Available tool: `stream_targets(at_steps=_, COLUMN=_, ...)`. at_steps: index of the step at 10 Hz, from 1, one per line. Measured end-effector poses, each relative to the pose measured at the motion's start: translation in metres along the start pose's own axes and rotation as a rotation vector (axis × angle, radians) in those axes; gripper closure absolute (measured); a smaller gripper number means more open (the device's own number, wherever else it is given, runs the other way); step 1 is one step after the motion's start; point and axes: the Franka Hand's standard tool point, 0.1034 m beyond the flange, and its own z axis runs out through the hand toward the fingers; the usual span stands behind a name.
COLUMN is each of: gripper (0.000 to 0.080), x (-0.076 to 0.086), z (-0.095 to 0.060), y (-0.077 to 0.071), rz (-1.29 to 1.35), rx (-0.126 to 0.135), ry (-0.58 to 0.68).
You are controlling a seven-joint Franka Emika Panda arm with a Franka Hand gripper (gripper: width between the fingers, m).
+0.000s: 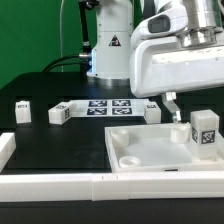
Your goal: Assemble one leg
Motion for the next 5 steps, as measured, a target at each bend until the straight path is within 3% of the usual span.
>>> stream_targets(at_steps=1, gripper=0.0151, x=-0.0028, z=0.0014, y=-0.0009, rz=0.001, rx=0.003, ry=-0.015)
stream_targets(at_steps=2, gripper=0.0151, x=-0.0099, z=0.0029, y=-0.0070, rz=0.007, rx=0.034, ry=-0.153)
stream_targets(at_steps=5, gripper=0.0151, x=-0.0044, z=0.0084, y=-0.0050, rz=0.033, rx=0.080, ry=-0.397)
